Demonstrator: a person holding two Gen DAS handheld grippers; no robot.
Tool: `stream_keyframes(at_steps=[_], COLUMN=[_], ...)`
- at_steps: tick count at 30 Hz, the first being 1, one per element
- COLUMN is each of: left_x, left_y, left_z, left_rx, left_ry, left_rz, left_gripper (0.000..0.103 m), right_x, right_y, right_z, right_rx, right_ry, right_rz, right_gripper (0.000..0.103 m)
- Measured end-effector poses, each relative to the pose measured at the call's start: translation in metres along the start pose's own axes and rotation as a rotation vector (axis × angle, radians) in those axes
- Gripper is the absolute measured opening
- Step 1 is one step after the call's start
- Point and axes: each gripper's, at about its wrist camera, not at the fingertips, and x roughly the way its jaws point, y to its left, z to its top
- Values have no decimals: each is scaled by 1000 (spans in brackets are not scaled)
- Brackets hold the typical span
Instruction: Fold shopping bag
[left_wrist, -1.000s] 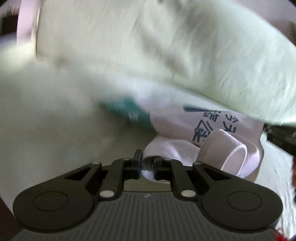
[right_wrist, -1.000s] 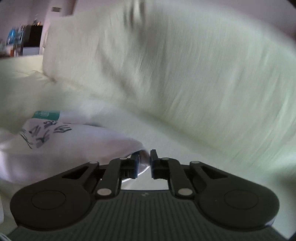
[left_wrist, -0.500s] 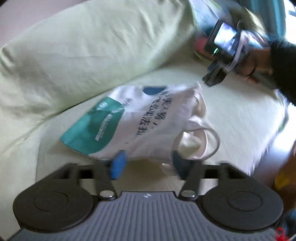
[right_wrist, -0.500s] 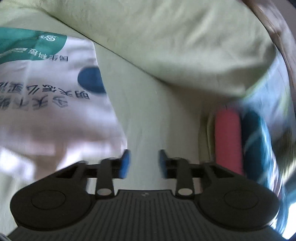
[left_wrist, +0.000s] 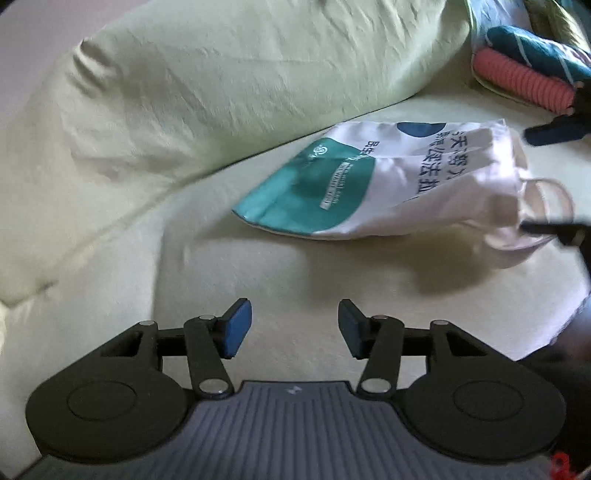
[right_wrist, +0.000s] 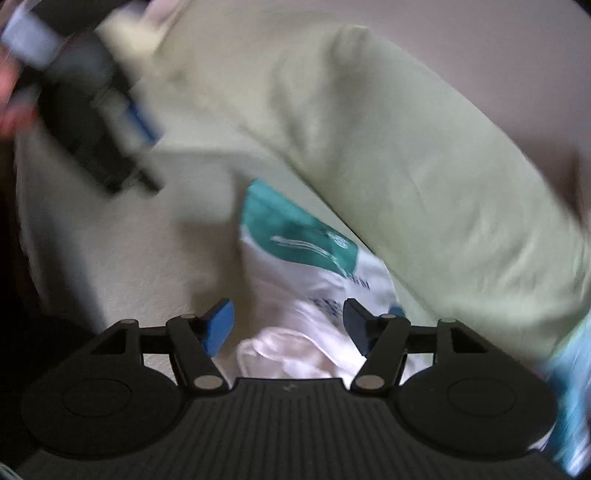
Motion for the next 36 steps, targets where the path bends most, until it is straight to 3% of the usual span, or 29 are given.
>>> stream_keyframes(at_steps=[1,3,6,11,15,19,21,23,24,25,26,27,31,36], left_x=[6,20,38,62,80,99,108,118,124,132,139,142,118,42], left_y=[4,8,4,-32,-74,-99,-100,-100,-100,-101,-102,-102,-89,-54], left_z=[-1,-1,2,-1,-11,-24,-25,-22,-21,-22,-22,-20,15,70], left_rx=[9,32,148,557,872,1111,1179,1242,1286,1332,1358,1346,1071,762], left_ry=[-5,-12,-38,-123,-209,-260,-286,-285,-301,-307,-291,-276,-274,-385], left_rz=[-2,9,69,163,146,151,174,185,185,188,189,173,119,141], left_gripper=[57,57,57,58,60,61,60,53,38,12,11,9,9,9], right_x=[12,33,40,13,6,8,12,9,9,13,13,12,0,-41], right_y=[12,24,10,-51,-86,-80,-72,-63,-57,-53,-51,-51,-73,-110], right_z=[2,-2,-14,-59,-91,-100,-102,-108,-110,-112,-113,-114,-108,-80], right_rx=[-75,-176,-171,-64,39,63,48,7,-25,-60,-83,-102,-57,-70], right_ry=[4,41,92,228,308,305,302,292,285,284,285,287,260,149], right_rz=[-22,-47,-46,-140,-167,-182,-187,-196,-207,-224,-239,-252,-301,-424], right_gripper=[54,6,8,8,8,11,27,37,36,35,28,10,5,3])
